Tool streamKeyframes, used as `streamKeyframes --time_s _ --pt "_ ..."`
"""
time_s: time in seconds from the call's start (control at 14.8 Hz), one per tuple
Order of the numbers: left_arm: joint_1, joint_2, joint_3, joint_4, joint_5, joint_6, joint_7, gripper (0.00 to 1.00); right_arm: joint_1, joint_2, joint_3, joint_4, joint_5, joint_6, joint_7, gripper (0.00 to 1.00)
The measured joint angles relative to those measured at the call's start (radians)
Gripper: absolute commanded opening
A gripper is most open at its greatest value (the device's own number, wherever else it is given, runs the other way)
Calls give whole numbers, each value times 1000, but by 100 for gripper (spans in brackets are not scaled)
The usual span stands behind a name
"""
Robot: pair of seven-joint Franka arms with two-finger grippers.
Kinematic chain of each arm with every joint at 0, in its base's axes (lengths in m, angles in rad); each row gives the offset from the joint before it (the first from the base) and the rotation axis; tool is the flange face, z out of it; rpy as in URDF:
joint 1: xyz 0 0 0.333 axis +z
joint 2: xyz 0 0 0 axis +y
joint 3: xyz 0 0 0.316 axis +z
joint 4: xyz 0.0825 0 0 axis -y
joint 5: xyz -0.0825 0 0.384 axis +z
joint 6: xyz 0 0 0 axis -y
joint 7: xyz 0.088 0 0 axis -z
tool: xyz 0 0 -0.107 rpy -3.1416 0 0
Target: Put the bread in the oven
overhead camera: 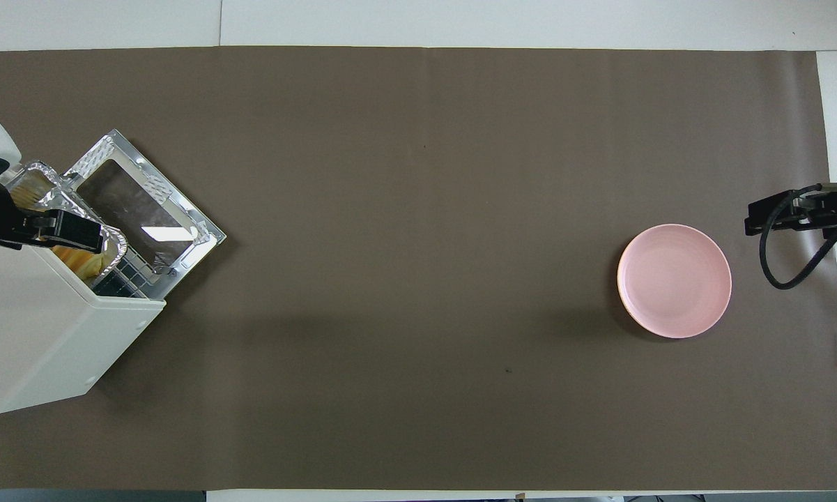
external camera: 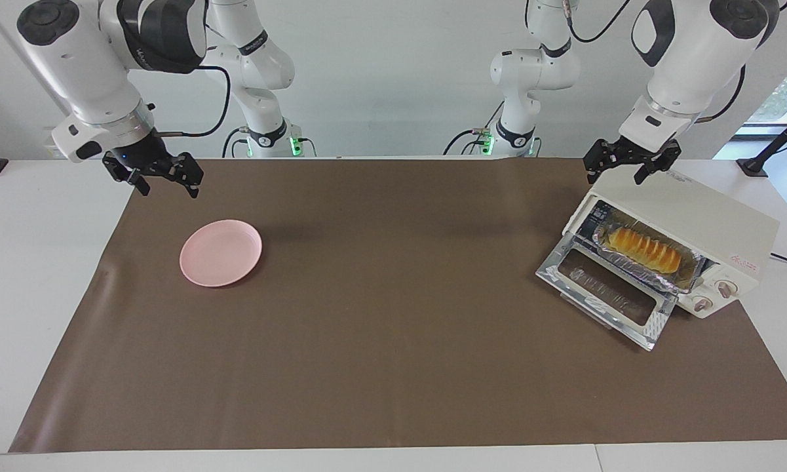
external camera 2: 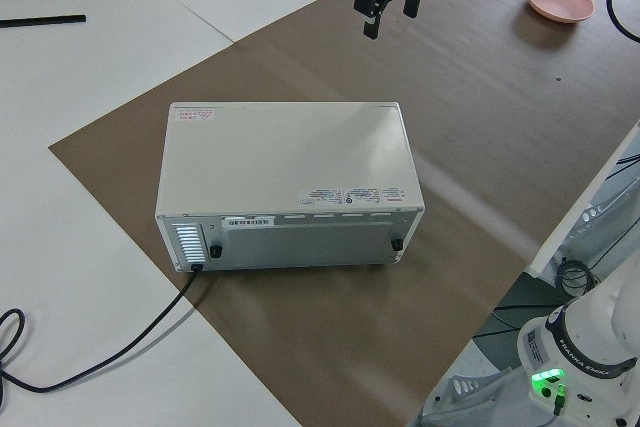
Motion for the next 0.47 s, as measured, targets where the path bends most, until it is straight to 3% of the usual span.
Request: streamKeyframes --time_s 0.47 --pt "12 19 0 3 -32 2 0 100 0 0 0 0 0 0 0 100"
